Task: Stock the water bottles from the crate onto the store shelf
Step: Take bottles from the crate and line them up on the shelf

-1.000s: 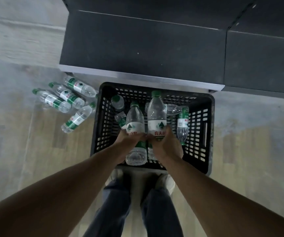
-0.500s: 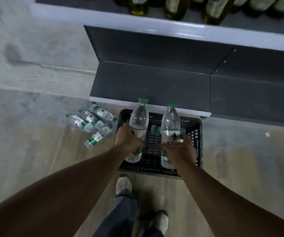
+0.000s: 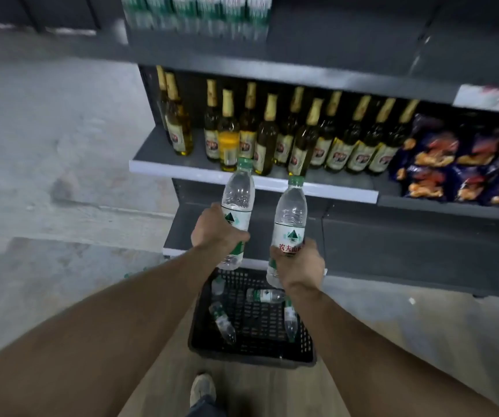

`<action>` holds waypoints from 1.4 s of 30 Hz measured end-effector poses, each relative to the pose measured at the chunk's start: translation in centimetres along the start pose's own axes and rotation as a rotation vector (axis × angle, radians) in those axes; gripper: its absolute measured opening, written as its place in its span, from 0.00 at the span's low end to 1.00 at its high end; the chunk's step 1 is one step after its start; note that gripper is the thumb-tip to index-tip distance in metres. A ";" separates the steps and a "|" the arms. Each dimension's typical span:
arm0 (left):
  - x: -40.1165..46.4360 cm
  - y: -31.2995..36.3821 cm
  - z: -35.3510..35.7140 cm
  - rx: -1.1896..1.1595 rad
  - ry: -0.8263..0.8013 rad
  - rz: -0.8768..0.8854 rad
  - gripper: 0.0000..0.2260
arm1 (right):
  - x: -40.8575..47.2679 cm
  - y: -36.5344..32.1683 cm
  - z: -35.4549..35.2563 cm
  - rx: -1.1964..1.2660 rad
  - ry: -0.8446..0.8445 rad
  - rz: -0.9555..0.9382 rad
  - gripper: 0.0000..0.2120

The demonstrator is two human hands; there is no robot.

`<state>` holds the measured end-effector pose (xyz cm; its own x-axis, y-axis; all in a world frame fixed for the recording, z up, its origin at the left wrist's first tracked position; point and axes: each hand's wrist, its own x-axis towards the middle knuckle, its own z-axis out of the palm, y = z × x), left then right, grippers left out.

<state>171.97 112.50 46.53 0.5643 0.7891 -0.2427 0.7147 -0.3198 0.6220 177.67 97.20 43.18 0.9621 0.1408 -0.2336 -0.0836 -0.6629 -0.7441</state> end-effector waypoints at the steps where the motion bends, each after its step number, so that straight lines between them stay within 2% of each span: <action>1: -0.8 1.4 -1.4 -0.006 0.020 0.023 0.29 | -0.4 -1.4 -1.4 0.013 0.010 -0.022 0.21; 7: -5.0 9.4 -9.7 -0.164 0.143 0.136 0.27 | -1.7 -9.9 -9.9 0.050 0.072 -0.206 0.21; 13: -7.8 17.8 -17.9 -0.118 0.266 0.248 0.26 | -2.7 -18.1 -16.4 0.114 0.143 -0.362 0.23; 18: -7.9 22.4 -21.5 -0.155 0.316 0.284 0.26 | -2.2 -23.6 -19.2 0.128 0.196 -0.407 0.25; 25: -2.9 25.2 -22.8 -0.158 0.370 0.303 0.31 | 1.6 -28.7 -18.3 0.133 0.165 -0.427 0.24; 32: 5.9 26.5 -21.8 -0.180 0.355 0.315 0.26 | 7.8 -31.6 -15.0 0.107 0.139 -0.411 0.24; 42: 13.9 29.3 -19.0 -0.267 0.331 0.319 0.27 | 16.6 -34.1 -13.3 0.212 0.135 -0.358 0.22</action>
<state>192.93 124.09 75.56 0.5449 0.8115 0.2112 0.3738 -0.4606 0.8050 199.96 112.34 73.02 0.9642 0.2275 0.1360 0.2235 -0.4223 -0.8785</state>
